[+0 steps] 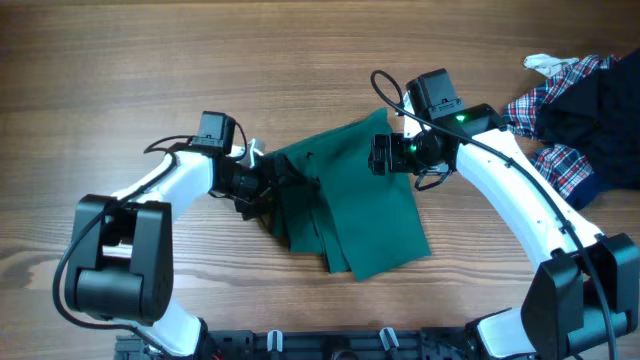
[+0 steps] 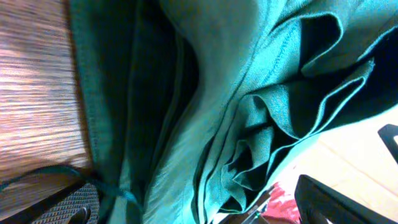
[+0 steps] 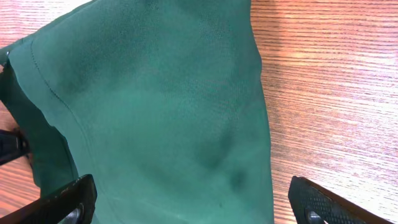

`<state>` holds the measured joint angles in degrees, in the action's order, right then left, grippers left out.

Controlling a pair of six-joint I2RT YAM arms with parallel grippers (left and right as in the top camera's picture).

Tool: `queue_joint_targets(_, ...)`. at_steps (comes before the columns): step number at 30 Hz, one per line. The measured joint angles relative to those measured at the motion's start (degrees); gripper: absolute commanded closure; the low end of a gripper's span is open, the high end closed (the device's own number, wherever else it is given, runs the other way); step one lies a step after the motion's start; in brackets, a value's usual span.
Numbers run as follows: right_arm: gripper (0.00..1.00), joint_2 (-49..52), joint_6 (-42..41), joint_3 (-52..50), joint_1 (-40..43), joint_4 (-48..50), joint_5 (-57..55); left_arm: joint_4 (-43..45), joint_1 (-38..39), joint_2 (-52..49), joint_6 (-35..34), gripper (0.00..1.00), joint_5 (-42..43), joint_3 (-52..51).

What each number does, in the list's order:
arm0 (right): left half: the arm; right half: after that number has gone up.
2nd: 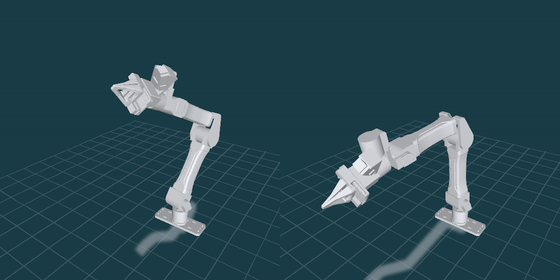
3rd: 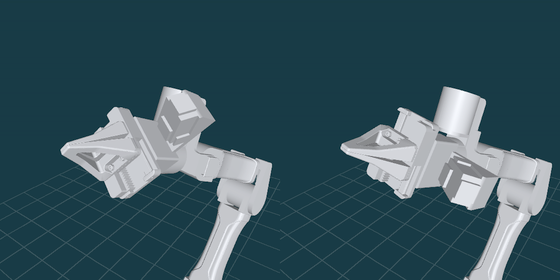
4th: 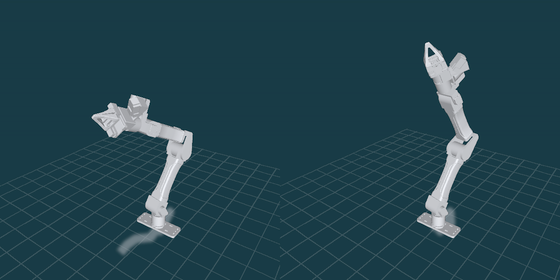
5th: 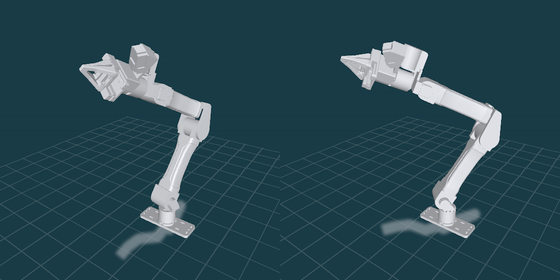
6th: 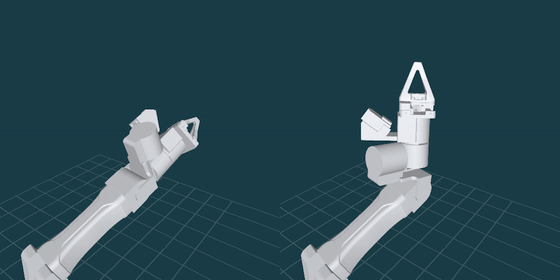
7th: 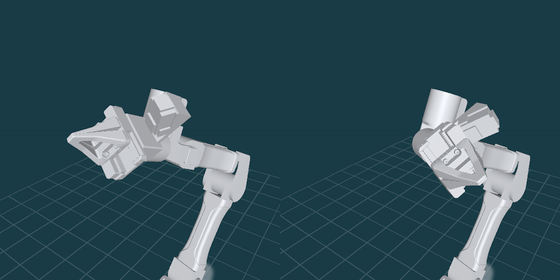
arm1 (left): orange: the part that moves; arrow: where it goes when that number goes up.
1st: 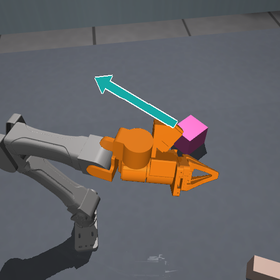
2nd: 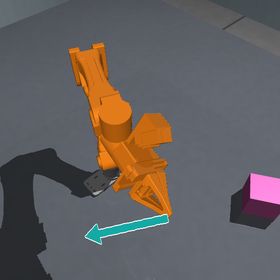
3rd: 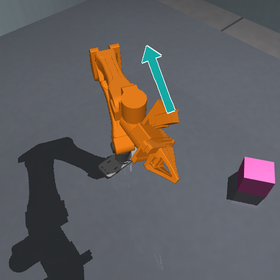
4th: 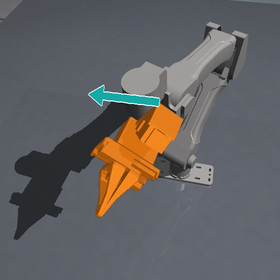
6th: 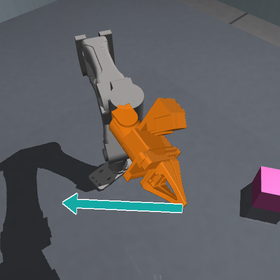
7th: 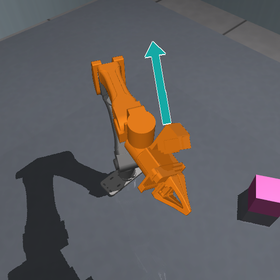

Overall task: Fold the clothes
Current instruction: 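Grasp the folded bag's left and top edges with both grippers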

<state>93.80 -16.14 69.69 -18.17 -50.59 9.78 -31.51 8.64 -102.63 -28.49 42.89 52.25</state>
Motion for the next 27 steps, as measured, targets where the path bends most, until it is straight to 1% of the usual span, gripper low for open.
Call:
queue_joint_targets(1, 0.01, 0.0, 0.02, 0.0, 0.0, 0.0, 0.0, 0.26, 0.17, -0.13, -0.26, 0.0, 0.37, 0.02)
queue_joint_targets(2, 0.01, 0.0, 0.0, 0.0, 0.0, 0.0, 0.0, 0.44, 0.33, -0.2, -0.37, 0.04, 0.52, 0.02)
queue_joint_targets(3, 0.01, 0.0, 0.02, 0.0, 0.0, 0.0, 0.0, 0.55, 0.48, -0.24, -0.39, 0.22, 0.68, 0.02)
queue_joint_targets(4, 0.01, 0.0, 0.0, 0.0, 0.0, 0.0, 0.0, 0.55, 0.63, -0.35, -0.57, 0.59, 0.52, 0.02)
queue_joint_targets(5, 0.01, 0.0, 0.02, 0.0, 0.0, 0.0, 0.0, 0.63, 0.76, -0.96, -0.74, 0.92, -0.13, -0.04)
queue_joint_targets(6, 0.01, 0.0, 0.0, 0.0, 0.0, 0.0, 0.0, 0.68, 0.81, -1.25, -0.87, 0.96, -0.46, -0.04)
queue_joint_targets(13, 0.01, 0.0, 0.02, 0.0, 0.0, 1.38, 0.0, 0.68, 0.85, -1.68, -0.76, 0.96, -1.22, -0.28)
queue_joint_targets(16, 0.06, 0.0, 0.24, -2.47, 0.0, 3.28, 0.9, 0.44, 0.92, -0.02, -0.79, 0.96, -3.13, -0.28)
queue_joint_targets(17, 0.05, 0.0, 1.57, -3.61, -0.22, 3.5, 4.07, 0.46, 0.98, 1.66, -0.79, 0.96, -4.07, -0.28)
queue_joint_targets(22, 0.05, 0.0, 1.77, -3.67, -4.74, 5.27, 7.37, -0.26, 1.11, 2.56, -0.98, 0.96, -7.87, -0.28)
queue_joint_targets(23, 0.04, 0.0, 0.94, -3.67, -5.05, 5.57, 7.41, -0.39, 1.11, 2.56, -0.98, 0.85, -8.57, -0.28)
queue_joint_targets(24, 0.01, 0.0, 0.55, -3.67, -5.05, 5.79, 7.41, -0.39, 1.11, 2.56, -0.98, 0.51, -8.9, -0.28)
queue_joint_targets(26, 0.01, 0.0, -0.22, -3.67, -5.05, 5.97, 7.93, -0.59, 1.11, 2.56, -0.98, 0.33, -9.51, -0.28)
queue_joint_targets(27, 0.01, 0.0, -0.28, -3.67, -5.05, 6.1, 8.7, -0.66, 1.11, 2.56, -0.98, 0.3, -9.77, -0.28)
